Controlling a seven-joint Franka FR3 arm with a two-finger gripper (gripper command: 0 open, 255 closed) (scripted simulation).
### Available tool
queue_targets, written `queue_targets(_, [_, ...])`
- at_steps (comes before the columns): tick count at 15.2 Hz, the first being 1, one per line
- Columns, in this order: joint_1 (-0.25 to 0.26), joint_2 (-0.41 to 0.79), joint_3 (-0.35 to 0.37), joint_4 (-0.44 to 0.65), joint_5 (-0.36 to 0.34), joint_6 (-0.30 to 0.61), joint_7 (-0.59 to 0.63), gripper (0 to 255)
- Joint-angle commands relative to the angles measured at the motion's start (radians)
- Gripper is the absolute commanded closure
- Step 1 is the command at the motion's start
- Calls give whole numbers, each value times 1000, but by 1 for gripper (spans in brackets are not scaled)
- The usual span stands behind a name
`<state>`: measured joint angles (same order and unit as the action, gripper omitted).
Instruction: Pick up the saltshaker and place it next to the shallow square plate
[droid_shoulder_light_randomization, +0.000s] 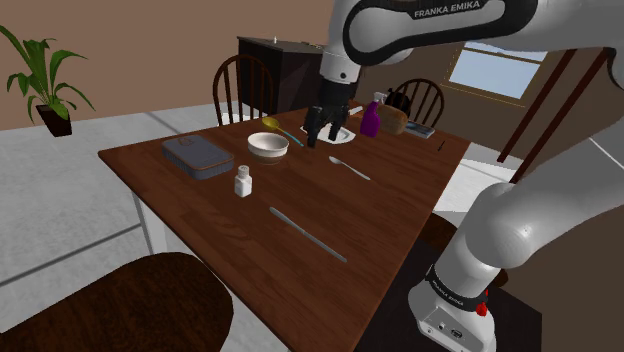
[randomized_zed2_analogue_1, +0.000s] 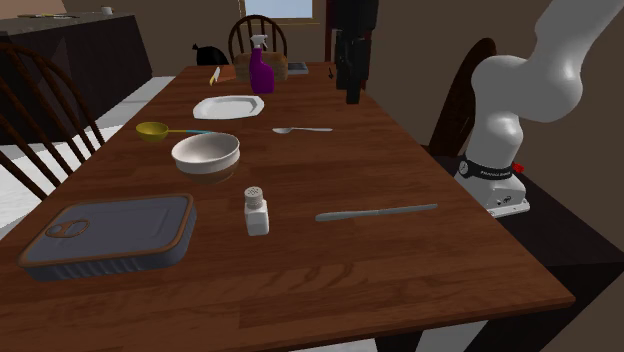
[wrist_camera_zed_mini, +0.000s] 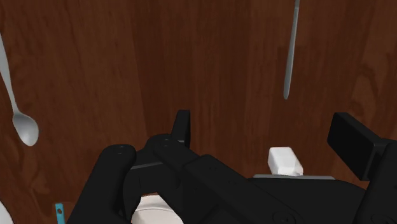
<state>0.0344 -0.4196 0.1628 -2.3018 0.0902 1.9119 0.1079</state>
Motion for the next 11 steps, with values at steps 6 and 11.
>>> queue_targets(6, [9, 273, 64, 164, -46, 105, 76, 0])
queue_targets(11, [28, 472, 94, 315, -106, 143, 140, 0])
